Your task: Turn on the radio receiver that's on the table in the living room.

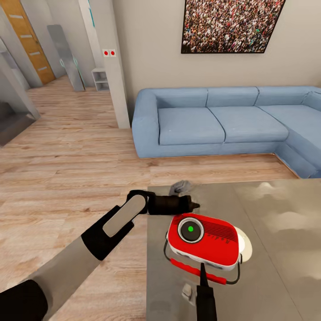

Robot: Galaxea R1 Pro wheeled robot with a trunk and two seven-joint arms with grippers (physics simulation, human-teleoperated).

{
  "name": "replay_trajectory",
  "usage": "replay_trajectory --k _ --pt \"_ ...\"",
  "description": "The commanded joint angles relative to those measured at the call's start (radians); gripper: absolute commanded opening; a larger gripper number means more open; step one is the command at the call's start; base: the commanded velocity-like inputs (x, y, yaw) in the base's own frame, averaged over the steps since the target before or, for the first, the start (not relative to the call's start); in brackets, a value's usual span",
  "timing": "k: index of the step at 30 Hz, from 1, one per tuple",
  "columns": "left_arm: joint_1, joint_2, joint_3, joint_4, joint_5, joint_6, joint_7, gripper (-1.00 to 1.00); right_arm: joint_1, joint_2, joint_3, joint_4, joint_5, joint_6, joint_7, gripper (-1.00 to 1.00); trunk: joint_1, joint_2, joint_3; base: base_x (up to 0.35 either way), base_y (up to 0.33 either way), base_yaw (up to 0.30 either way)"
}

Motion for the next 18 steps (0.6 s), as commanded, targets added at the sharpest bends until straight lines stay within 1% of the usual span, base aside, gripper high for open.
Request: replay_trajectory --k 1,3,4,5,6,8,9,11,12,14,15,16,18 --pt "0.0 0.034 0.0 -0.003 0.005 -0.022 -0.001 -1.0 0.0 0.0 -0.002 -0.001 0.006 0.004 0.002 -1.0 0.0 0.0 0.0 0.0 0.0 0.0" --pt "0.001 0.097 -0.001 -0.005 0.01 -0.07 -0.013 -1.0 0.0 -0.001 -0.015 -0.003 0.006 0.003 0.013 -1.0 0.0 0.0 0.0 0.0 0.0 0.0" --pt "0.001 0.127 -0.004 -0.005 0.012 -0.093 -0.027 -1.0 -0.001 -0.001 -0.029 -0.006 0.006 0.003 0.023 -1.0 0.0 0.0 0.0 0.0 0.0 0.0" --pt "0.001 0.142 -0.007 -0.005 0.013 -0.102 -0.036 -1.0 -0.001 -0.001 -0.038 -0.007 0.006 0.003 0.029 -1.0 0.0 0.0 0.0 0.0 0.0 0.0" --pt "0.001 0.17 -0.017 -0.003 0.012 -0.118 -0.057 -1.0 -0.001 -0.002 -0.058 -0.01 0.006 0.002 0.044 -1.0 0.0 0.0 0.0 0.0 0.0 0.0" --pt "0.001 0.214 -0.05 0.01 0.011 -0.139 -0.104 -1.0 -0.001 -0.003 -0.096 -0.022 0.008 0.001 0.082 -1.0 0.0 0.0 0.0 0.0 0.0 0.0" --pt "0.001 0.223 -0.06 0.015 0.01 -0.144 -0.115 -1.0 -0.001 -0.003 -0.104 -0.027 0.009 0.001 0.093 -1.0 0.0 0.0 0.0 0.0 0.0 0.0" --pt "0.001 0.248 -0.097 0.044 0.01 -0.173 -0.153 -1.0 -0.001 -0.004 -0.128 -0.062 0.01 0.0 0.141 -1.0 0.0 0.0 0.0 0.0 0.0 0.0" --pt "0.001 0.254 -0.111 0.063 0.01 -0.189 -0.168 -1.0 -0.001 -0.01 -0.136 -0.087 0.011 0.0 0.166 -1.0 0.0 0.0 0.0 0.0 0.0 0.0" --pt "0.001 0.259 -0.126 0.094 0.009 -0.209 -0.189 -1.0 -0.001 -0.031 -0.151 -0.136 0.012 0.003 0.206 -1.0 0.0 0.0 0.0 0.0 0.0 0.0" --pt "0.001 0.261 -0.131 0.116 0.009 -0.217 -0.204 -1.0 -0.001 -0.048 -0.163 -0.173 0.013 0.006 0.235 -1.0 0.0 0.0 0.0 0.0 0.0 0.0" --pt "0.001 0.262 -0.133 0.127 0.009 -0.22 -0.212 -1.0 -0.001 -0.055 -0.17 -0.192 0.014 0.008 0.248 -1.0 0.0 0.0 0.0 0.0 0.0 0.0" --pt "0.001 0.263 -0.138 0.164 0.008 -0.228 -0.244 -1.0 -0.001 -0.081 -0.196 -0.264 0.016 0.018 0.292 -1.0 0.0 0.0 0.0 0.0 0.0 0.0"
